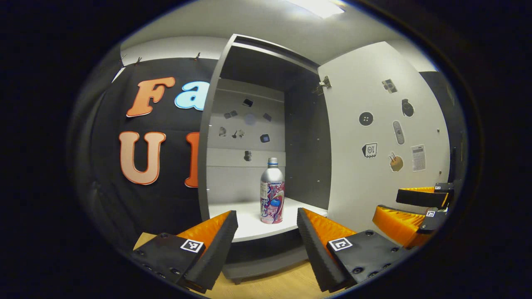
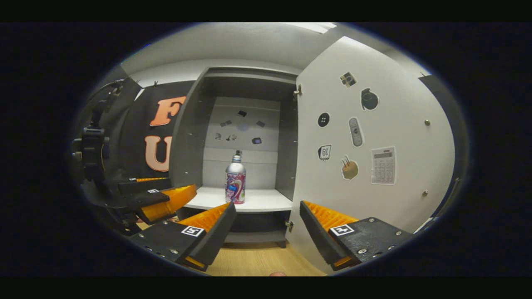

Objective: Open the cabinet door with the right hand, grasp the bottle in the cabinet with the left hand and place it on the coaster, then close the cabinet door with the right hand.

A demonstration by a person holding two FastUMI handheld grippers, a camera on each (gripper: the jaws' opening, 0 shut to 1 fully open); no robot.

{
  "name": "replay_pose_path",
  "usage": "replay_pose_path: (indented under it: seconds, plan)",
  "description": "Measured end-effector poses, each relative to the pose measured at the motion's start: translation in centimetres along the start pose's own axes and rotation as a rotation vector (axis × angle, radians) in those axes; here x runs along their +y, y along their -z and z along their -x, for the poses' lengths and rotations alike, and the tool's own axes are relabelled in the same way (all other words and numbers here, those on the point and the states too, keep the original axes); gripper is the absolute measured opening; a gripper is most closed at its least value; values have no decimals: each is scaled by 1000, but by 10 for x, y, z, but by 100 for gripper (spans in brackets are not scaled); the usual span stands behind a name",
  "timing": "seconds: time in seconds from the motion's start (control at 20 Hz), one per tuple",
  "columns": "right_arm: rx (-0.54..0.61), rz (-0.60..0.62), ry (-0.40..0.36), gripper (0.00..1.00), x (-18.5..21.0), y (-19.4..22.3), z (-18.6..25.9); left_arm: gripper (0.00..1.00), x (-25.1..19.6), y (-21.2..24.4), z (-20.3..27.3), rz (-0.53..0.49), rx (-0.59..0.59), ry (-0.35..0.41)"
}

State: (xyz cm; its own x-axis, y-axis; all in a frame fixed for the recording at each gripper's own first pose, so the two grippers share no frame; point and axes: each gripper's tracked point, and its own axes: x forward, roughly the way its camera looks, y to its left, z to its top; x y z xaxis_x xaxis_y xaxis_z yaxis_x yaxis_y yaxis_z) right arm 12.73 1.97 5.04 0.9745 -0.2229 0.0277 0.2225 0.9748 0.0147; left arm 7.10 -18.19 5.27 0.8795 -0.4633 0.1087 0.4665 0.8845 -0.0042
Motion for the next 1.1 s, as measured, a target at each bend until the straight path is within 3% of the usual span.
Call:
replay_pose_path:
  seconds: [0.25, 0.85, 1.1]
  plan:
    - [13, 28, 27, 95, -2, 6, -13, 93, -14, 3, -43, 12, -22, 54]
    - [60, -62, -33, 95, -5, 29, -33, 93, -14, 41, -158, -35, 5, 13]
    - [87, -42, -61, 95, -3, 39, -31, 93, -12, 53, -184, -44, 33, -7]
